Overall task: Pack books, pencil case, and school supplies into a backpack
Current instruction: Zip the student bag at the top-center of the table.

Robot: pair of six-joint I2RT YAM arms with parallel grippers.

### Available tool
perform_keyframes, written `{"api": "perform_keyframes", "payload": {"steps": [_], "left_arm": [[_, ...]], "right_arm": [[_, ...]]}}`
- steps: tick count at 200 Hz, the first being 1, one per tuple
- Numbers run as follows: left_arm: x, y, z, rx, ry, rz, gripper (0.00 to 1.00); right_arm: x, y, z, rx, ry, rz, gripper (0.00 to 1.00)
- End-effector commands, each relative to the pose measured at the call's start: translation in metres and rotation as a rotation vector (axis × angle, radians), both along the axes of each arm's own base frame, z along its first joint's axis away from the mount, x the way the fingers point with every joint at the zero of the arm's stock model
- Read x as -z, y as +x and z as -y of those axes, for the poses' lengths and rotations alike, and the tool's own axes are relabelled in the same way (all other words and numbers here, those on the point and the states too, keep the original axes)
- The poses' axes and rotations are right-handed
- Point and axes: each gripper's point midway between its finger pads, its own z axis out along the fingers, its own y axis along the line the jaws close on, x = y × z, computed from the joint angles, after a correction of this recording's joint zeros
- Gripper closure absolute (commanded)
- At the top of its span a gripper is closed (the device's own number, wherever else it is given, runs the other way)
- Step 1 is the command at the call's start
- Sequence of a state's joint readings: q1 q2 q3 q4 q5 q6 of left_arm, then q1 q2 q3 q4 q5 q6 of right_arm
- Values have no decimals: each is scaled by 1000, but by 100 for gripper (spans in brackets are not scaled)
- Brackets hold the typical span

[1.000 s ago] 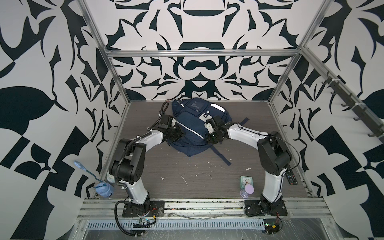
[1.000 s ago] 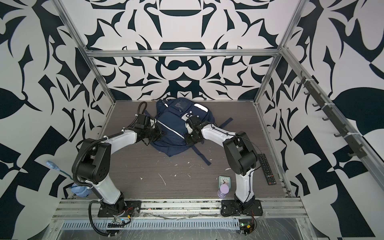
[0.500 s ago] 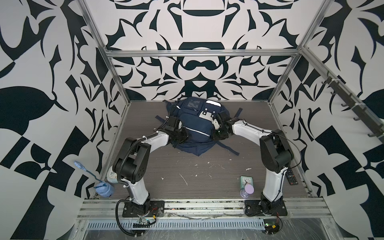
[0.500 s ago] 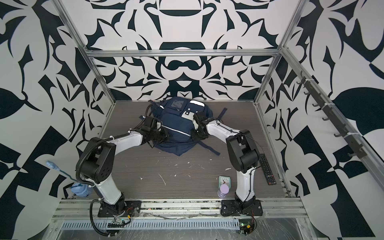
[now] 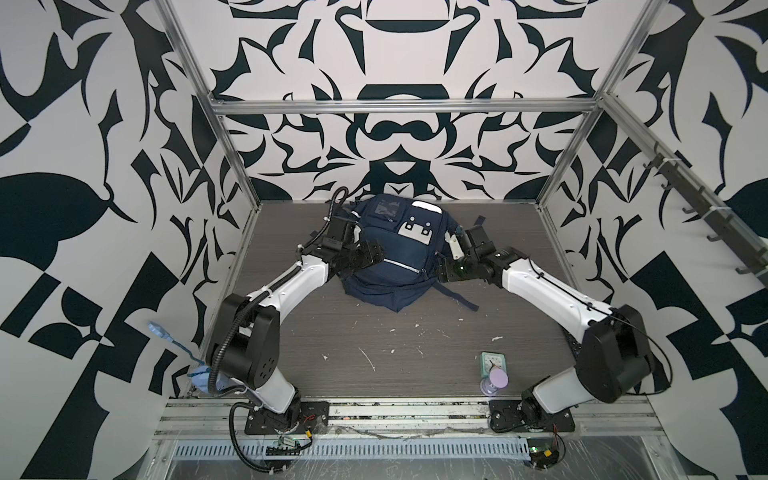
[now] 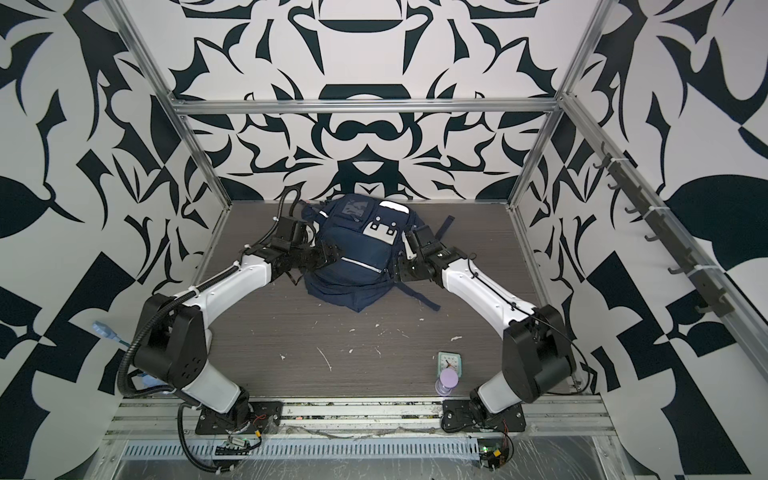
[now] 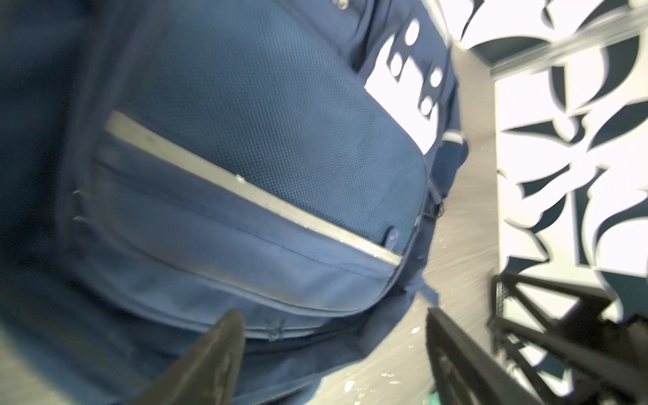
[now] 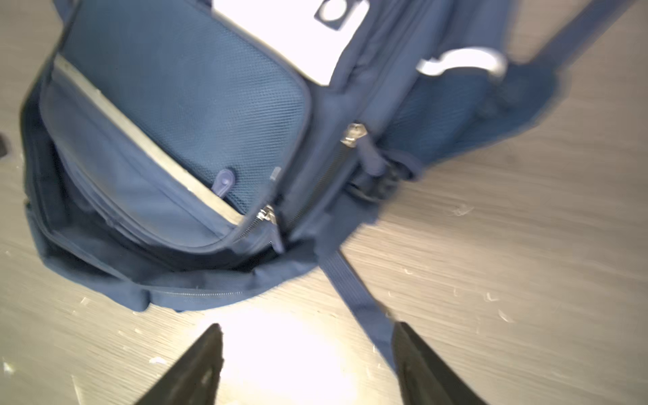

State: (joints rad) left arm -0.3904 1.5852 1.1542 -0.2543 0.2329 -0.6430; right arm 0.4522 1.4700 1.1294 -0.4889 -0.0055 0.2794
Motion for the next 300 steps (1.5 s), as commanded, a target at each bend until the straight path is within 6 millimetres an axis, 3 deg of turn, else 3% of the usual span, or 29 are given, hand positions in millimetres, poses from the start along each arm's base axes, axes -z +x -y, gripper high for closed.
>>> {"api": "perform_keyframes", "payload": {"steps": [1,39,67,97,133,151,194,204,239,273,296,300], "left_arm": [[-2,3,-40,-71,69,25,1],[-1,7,-97,-207,61,32,1],[15,8,-124,-293,9,31,1],[27,7,-148,-367,20,45,1],[31,11,-157,-359,55,63,1],[25,14,-162,-310,137,153,1],[18,3,-206,-438,361,437,1],[7,-4,-212,-452,402,508,1],[22,-10,-234,-502,548,538,1],[19,-8,-225,-424,565,579,1],[37,-13,-226,-409,587,532,1],[50,-14,-227,-405,594,504,1]], "right_arm": [[-17,4,43,126,-78,86,1],[-38,4,104,343,-85,189,1],[-40,5,129,436,-137,290,0],[-41,7,130,407,-149,379,0],[-37,7,119,347,-67,527,0],[-32,4,115,315,-48,560,0],[-27,8,119,320,-98,535,0],[-26,10,116,306,-90,529,0],[-25,11,108,264,-69,545,0],[-23,7,105,227,-68,564,1],[-22,4,106,219,-75,577,1],[-22,4,107,219,-79,578,1]]}}
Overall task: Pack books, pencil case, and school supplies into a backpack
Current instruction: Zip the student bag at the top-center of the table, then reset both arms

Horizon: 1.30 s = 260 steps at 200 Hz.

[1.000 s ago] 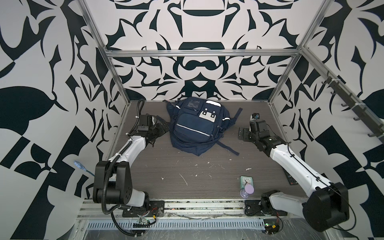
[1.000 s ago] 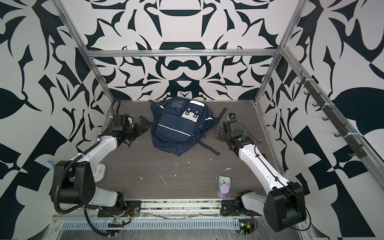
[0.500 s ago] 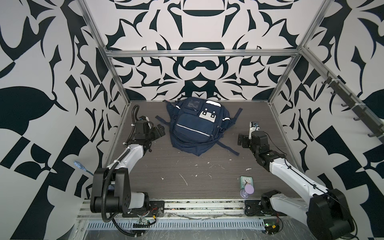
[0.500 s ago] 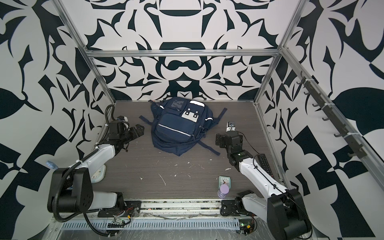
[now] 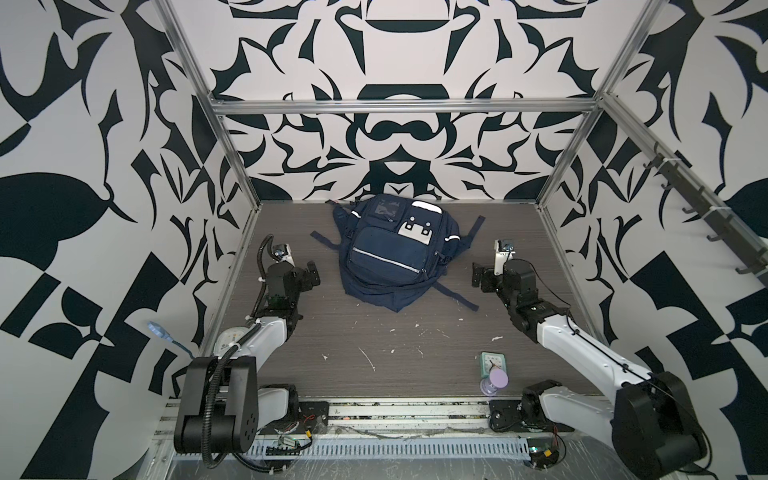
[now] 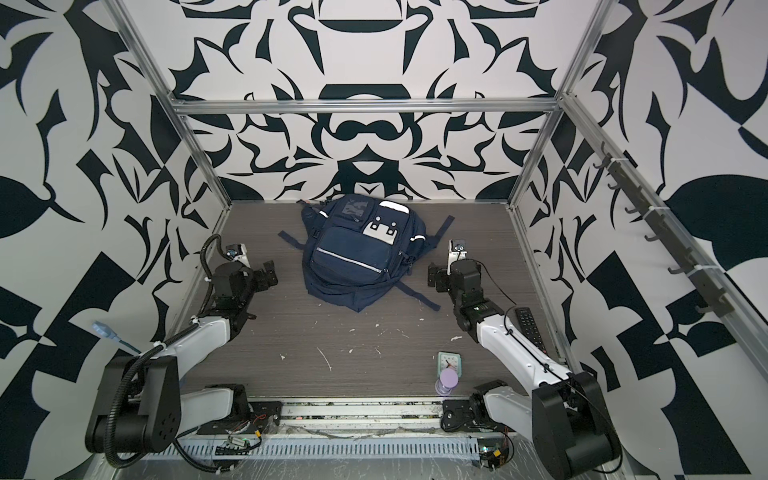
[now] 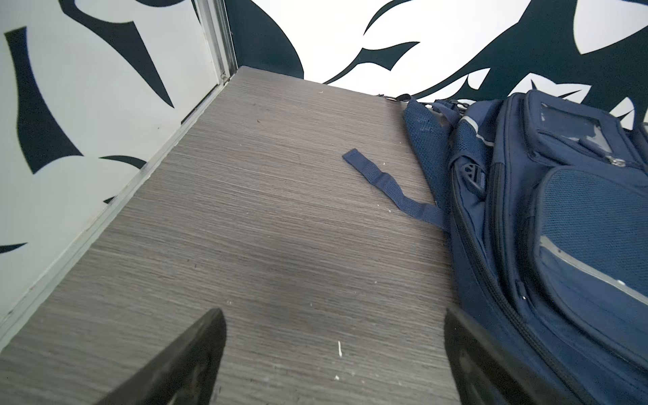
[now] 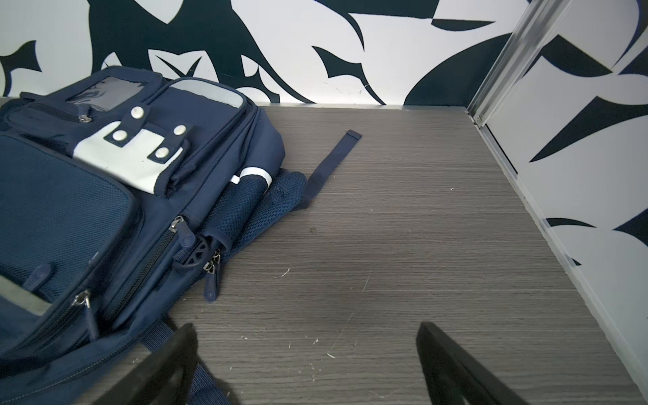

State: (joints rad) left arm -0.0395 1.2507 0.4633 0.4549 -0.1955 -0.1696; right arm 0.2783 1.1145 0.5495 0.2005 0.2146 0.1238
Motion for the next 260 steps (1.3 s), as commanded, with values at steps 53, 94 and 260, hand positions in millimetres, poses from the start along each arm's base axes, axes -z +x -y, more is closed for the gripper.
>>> {"api": "perform_keyframes", "payload": {"steps": [53,94,260], "left_arm": [[23,2,3,56,93,64,1],[37,5,10,100,105,160,1],[47,17,29,222,90,59,1]], "right_arm": [[-12,1,3,-14,-17,69,1],[-9,2,0,-48,-2,67,1],[75,28,50,18,-29,87,1]]}}
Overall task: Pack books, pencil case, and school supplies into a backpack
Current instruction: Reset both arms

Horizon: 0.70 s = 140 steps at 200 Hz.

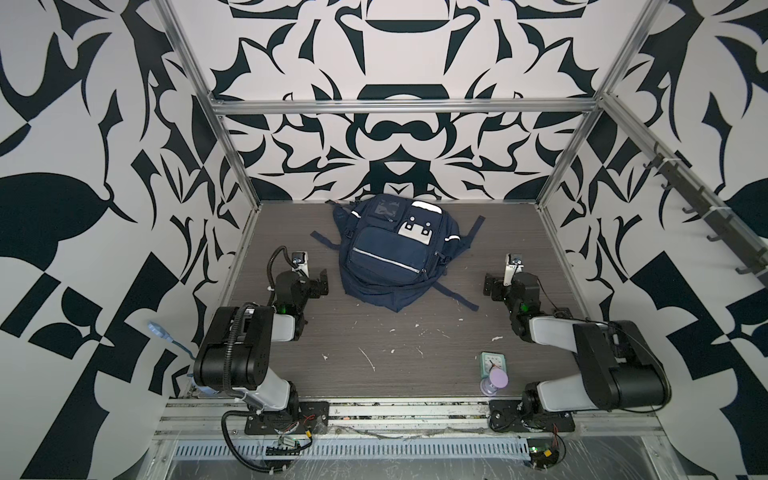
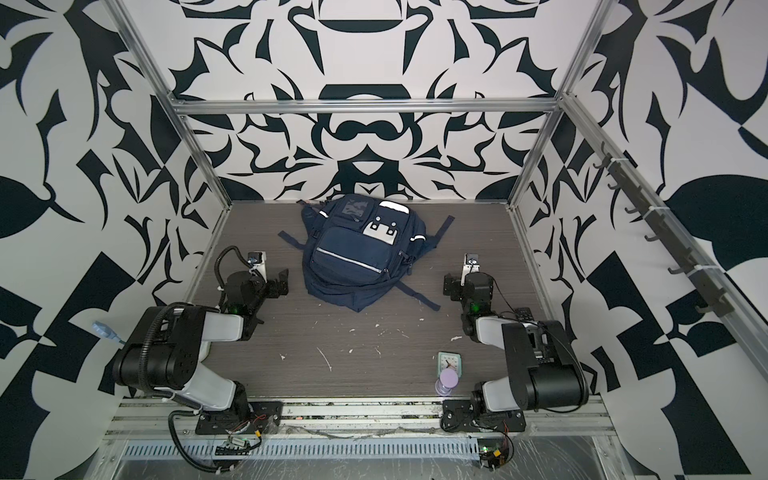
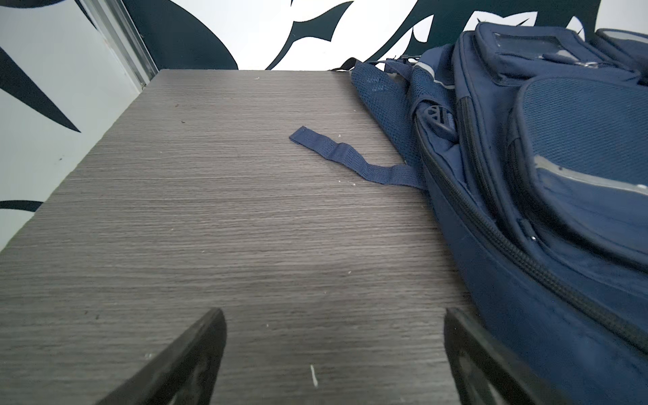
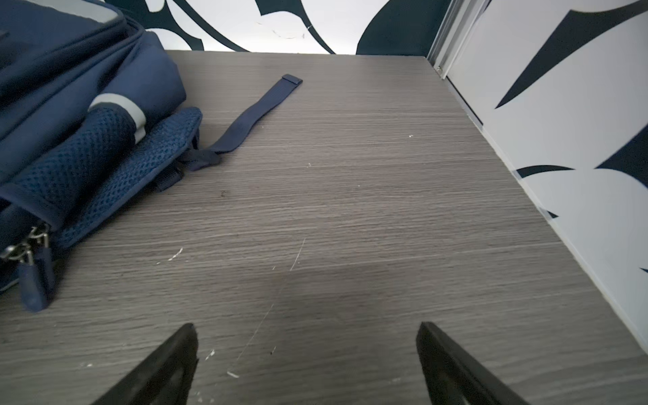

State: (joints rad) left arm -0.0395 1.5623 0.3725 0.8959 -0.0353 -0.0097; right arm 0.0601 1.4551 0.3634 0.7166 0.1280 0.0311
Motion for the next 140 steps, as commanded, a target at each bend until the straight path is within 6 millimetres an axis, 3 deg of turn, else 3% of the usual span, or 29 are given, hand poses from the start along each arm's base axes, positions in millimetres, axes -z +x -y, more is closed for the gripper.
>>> {"api": "perform_keyframes", "payload": {"steps": [1,40,69,140], "left_arm": [[-5,2,1,13,4,23,1],[-5,2,1,11,4,22,1],[-4,2,1,13,4,21,1],[-5,2,1,12,4,23,1]], "right_arm": [[-11,10,-14,-85,12,104,1],[-5,11,-24,-152,10,103,0],[-5,14,-13,-83,9,85,1],[-4,14,-12,-79,9,82,0]]}}
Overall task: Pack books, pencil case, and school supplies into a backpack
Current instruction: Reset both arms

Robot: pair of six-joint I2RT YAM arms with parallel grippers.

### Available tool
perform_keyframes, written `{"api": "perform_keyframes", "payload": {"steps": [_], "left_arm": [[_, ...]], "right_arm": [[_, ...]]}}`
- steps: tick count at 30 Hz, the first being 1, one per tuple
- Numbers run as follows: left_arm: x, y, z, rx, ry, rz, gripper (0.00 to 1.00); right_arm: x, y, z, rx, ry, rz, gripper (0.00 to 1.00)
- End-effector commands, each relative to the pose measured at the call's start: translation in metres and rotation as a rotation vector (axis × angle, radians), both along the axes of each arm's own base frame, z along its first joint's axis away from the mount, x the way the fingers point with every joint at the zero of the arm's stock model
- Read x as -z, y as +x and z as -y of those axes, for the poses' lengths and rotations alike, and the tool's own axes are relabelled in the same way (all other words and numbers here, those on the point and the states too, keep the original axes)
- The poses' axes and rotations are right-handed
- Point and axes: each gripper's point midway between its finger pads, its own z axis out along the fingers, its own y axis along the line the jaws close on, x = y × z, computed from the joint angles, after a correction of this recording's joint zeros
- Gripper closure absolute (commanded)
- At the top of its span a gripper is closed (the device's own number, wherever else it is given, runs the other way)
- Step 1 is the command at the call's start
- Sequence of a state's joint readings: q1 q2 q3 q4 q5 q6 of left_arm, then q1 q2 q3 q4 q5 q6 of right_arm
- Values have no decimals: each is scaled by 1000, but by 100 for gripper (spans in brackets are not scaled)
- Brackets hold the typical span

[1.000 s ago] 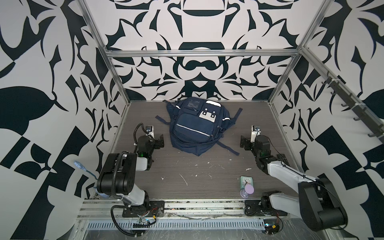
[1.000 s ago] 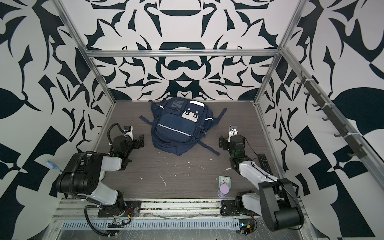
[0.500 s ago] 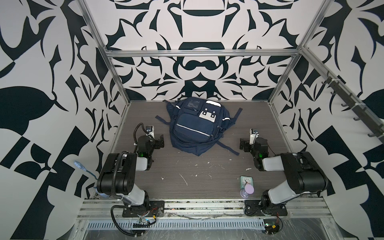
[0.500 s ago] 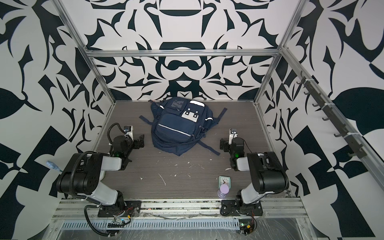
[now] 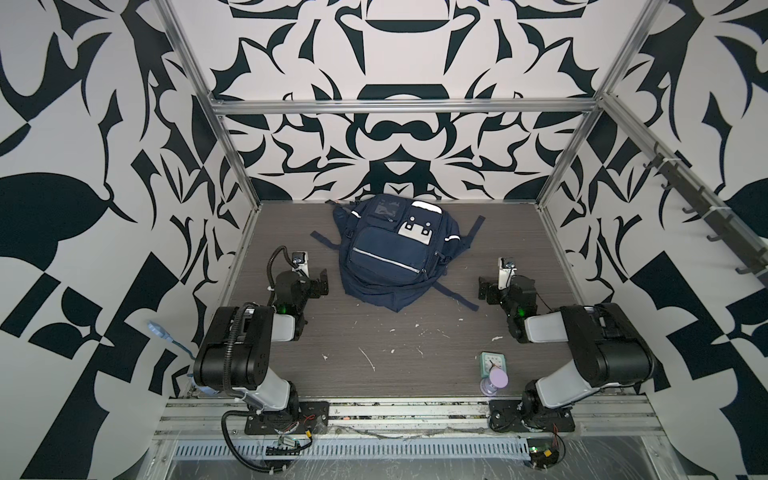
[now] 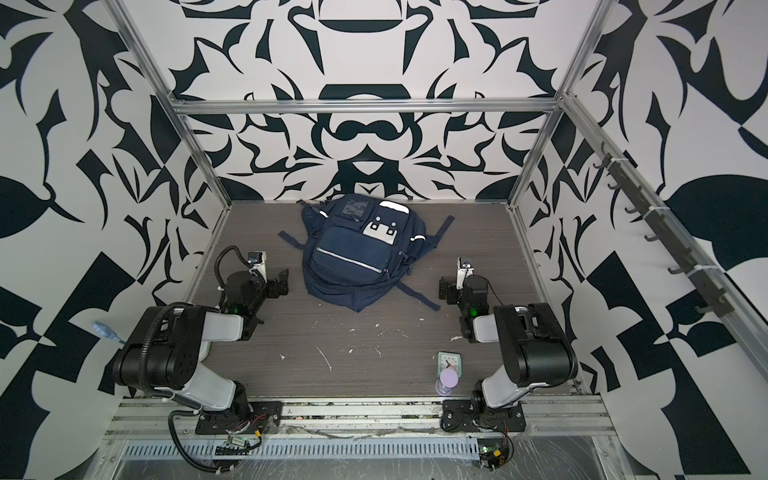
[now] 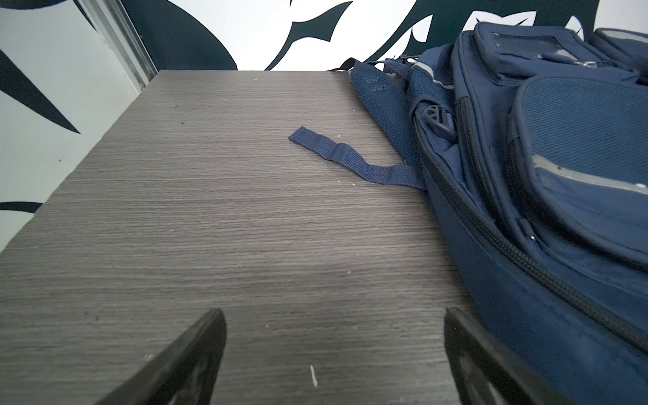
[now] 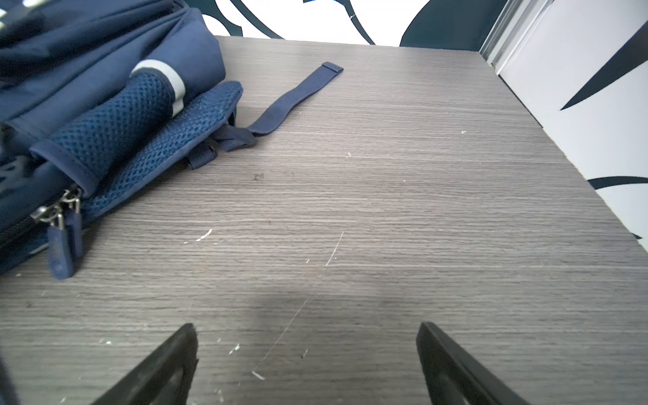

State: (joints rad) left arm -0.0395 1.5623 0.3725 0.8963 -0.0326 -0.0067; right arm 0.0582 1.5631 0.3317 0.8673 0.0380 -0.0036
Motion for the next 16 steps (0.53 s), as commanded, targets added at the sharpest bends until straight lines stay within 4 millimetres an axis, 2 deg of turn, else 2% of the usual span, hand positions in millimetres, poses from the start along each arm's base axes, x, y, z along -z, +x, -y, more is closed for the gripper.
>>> {"api": "perform_keyframes", "payload": {"steps": [1,16], "left_arm": [[-5,2,1,8,2,22,1],[-4,2,3,24,1,18,1]], "right_arm": [[-22,12,3,16,2,75,0],[-22,12,3,16,2,73,0]]}}
